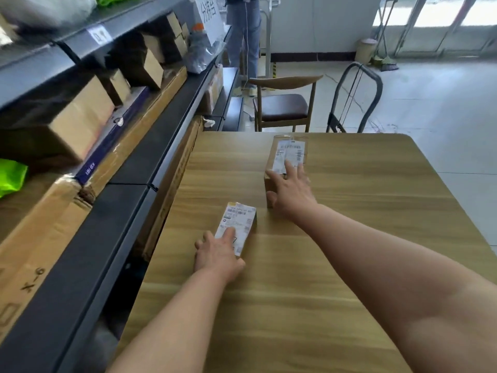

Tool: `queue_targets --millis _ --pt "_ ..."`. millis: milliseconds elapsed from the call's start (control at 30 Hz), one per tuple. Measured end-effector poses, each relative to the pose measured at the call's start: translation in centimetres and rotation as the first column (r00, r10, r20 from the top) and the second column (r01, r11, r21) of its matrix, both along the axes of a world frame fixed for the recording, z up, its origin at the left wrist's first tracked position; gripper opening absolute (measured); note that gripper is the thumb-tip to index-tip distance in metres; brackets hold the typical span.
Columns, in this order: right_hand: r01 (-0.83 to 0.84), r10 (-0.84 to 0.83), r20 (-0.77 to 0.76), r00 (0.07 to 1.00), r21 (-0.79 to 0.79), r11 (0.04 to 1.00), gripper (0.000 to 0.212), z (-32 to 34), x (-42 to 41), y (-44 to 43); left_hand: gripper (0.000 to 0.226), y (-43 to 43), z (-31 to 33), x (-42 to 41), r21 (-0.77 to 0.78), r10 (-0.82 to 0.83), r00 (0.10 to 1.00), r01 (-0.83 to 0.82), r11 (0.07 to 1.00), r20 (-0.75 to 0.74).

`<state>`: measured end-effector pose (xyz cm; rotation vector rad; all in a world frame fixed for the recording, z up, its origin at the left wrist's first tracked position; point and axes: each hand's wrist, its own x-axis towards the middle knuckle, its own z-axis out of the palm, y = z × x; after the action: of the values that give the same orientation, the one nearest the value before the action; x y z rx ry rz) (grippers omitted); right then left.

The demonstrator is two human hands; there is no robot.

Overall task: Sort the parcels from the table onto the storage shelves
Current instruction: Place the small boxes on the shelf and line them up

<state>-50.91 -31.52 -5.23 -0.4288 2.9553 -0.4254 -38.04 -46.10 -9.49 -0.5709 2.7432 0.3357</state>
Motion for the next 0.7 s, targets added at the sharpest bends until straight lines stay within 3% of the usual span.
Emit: queue_targets --millis 167,267,400,700 --pt "0.083 -0.087 0.041 0.995 0.095 0.992 0.064 -1.5 -3.2 -0.5 0.06 -1.4 0.2 -2.1 -0.001 -0.03 0.999 0.03 1.0 0.027" --pt "0.21 -0.207 0.083 0.975 -0.026 0.977 0.069 -1.9 -4.7 -0.6 0.062 -1.7 0.0 -2.7 -0.008 -0.034 0.999 0.034 0.999 0.029" --pt "0.343 -0.351 -0.004 0.936 -0.206 0.917 0.066 -2.9 -4.8 -1.0 0.065 -1.8 -0.3 -2.9 -0.018 -0.025 1.0 0.026 1.0 0.013" --pt "0.174 -0.164 0.064 0.984 -0.197 0.965 0.066 -2.9 0.9 3.7 0.076 -1.6 -0.6 -3.1 -0.019 0.036 0.999 -0.036 0.999 -0.018"
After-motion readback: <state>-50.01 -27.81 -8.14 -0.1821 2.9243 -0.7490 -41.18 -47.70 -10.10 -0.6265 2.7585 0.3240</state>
